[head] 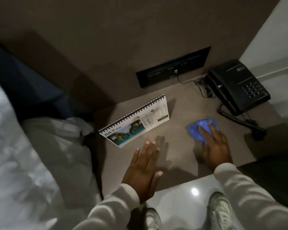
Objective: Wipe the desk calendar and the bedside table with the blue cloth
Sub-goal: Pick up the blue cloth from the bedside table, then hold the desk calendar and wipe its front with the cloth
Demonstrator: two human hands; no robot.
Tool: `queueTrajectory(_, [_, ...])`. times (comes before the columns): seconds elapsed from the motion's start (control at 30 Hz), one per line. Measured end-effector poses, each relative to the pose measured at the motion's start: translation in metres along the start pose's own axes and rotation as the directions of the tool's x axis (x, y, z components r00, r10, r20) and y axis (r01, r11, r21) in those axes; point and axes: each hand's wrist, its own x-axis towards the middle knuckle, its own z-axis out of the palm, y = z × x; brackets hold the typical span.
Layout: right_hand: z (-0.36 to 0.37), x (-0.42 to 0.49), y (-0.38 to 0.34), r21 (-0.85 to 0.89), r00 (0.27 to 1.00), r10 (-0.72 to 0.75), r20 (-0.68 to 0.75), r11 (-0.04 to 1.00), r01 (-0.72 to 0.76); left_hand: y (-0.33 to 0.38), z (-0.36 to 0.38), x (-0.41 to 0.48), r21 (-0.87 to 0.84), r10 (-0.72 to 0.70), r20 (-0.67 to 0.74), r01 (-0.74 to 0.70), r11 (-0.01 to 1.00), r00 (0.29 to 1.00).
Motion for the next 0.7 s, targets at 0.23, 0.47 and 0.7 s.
queueTrajectory(0.23, [0.019, -0.044, -0.078, 0.286, 0.995, 0.051, -0.082, 0.958, -0.026, -0.048, -0.101, -0.002, 0.168, 0.242, -0.173, -0.213, 0.962, 0.955])
queueTrajectory(0.47, [0.06, -0.045, -0.127, 0.506, 0.959, 0.106, -0.264, 0.861, 0.044, -0.113, -0.141, 0.056, 0.447, 0.313, 0.103, -0.324, 0.834, 0.944])
queueTrajectory(0.7, [0.108, -0.024, -0.153, 0.601, 0.908, 0.105, -0.407, 0.779, 0.179, -0.138, -0.125, 0.082, 0.465, 0.484, 0.18, -0.508, 0.726, 0.856])
